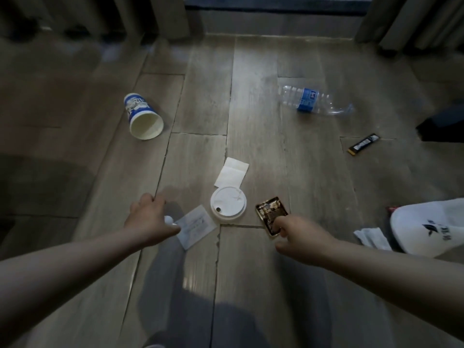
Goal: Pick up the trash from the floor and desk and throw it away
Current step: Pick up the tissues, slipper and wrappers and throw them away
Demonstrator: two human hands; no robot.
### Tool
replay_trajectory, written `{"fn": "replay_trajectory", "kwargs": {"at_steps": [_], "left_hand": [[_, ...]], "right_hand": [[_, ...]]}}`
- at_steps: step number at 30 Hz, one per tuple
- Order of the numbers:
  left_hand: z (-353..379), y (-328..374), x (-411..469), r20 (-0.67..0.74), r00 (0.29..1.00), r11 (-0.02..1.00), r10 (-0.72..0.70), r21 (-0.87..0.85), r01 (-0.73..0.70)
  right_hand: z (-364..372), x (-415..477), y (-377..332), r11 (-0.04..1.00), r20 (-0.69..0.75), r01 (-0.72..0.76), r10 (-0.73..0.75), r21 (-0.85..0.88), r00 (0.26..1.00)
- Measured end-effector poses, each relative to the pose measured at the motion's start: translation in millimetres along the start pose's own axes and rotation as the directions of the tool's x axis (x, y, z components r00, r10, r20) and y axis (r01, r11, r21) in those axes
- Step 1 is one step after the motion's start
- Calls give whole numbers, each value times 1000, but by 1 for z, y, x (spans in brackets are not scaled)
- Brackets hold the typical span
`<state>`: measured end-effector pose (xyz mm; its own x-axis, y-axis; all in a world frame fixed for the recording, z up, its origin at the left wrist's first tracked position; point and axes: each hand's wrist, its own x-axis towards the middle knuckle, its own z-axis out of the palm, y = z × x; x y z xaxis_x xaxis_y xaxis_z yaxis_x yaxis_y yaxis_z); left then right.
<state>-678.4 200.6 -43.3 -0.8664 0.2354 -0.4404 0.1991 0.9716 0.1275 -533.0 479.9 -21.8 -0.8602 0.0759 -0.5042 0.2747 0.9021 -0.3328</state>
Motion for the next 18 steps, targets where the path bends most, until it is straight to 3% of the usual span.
{"fn": "replay_trajectory", "kwargs": {"at_steps": [4,10,18], "left_hand": [[8,1,0,37,999,999,4,-42,-3],[17,16,-7,35,990,983,137,-131,-132],[25,45,-10,50,966,965,255,-77,-250]], "right_hand": [[1,-2,5,1000,12,-7,8,-8,1000],[-2,-6,11,999,15,-43,43,-24,999],[-3,-8,14,999,22,-45,46,-19,999]]}}
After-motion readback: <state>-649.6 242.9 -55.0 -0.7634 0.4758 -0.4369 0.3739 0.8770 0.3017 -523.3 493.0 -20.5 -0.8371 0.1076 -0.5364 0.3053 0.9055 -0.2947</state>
